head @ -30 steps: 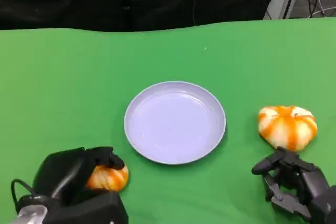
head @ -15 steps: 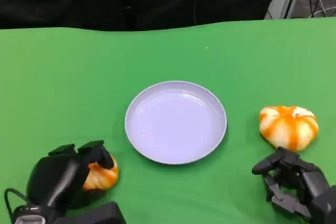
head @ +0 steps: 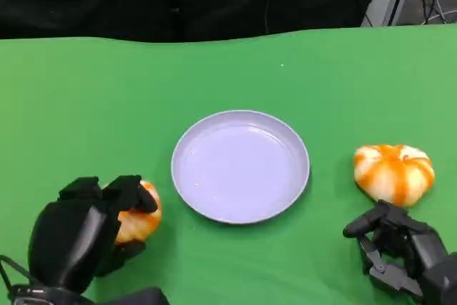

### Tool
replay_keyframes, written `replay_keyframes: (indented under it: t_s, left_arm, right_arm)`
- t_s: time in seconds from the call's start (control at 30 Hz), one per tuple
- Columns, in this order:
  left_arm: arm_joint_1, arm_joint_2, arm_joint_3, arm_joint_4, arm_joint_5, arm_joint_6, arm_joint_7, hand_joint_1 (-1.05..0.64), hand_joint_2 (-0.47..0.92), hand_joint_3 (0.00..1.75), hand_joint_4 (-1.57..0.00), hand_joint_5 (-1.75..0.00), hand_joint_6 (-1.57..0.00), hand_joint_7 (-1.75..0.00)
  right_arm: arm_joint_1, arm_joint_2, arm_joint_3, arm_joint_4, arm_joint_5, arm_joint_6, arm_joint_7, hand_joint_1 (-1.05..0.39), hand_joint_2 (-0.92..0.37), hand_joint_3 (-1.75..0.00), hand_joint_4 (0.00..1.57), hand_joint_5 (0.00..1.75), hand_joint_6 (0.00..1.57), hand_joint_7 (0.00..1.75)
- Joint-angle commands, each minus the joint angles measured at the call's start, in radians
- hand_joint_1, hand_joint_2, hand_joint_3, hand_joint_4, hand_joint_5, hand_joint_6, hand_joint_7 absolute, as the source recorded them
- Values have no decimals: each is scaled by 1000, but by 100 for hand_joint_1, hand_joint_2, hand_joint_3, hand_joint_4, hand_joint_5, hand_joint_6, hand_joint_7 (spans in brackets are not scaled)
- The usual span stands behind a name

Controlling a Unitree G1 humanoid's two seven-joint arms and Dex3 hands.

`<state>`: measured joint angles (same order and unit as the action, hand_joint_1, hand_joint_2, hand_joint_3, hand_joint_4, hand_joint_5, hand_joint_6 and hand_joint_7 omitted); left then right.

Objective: Grasp the bread from the table and place it into the plate.

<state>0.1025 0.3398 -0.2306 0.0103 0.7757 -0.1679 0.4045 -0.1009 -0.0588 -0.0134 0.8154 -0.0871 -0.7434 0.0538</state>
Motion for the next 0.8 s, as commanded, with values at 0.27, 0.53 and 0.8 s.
replay_keyframes:
  t_s: [0.27, 0.53, 0.8]
  left_arm:
    - [20, -6, 29, -64, 8, -101, 95, -5, 42, 109, -85, -171, -95, -117]
    - [-24, -33, 27, -29, 0, -170, 131, -7, 35, 123, -92, -160, -101, -102]
    - [-126, -66, -6, 132, 15, -244, 207, -8, 37, 122, -84, -172, -92, -118]
  right_arm:
    - [-4, -14, -4, 16, 6, -6, 1, -16, -80, -70, 69, 175, 74, 126]
    - [-9, -13, -1, 21, 1, -6, -5, -16, -81, -69, 70, 175, 74, 125]
    - [-10, -10, -2, 25, 0, -8, -8, -15, -81, -69, 69, 175, 75, 125]
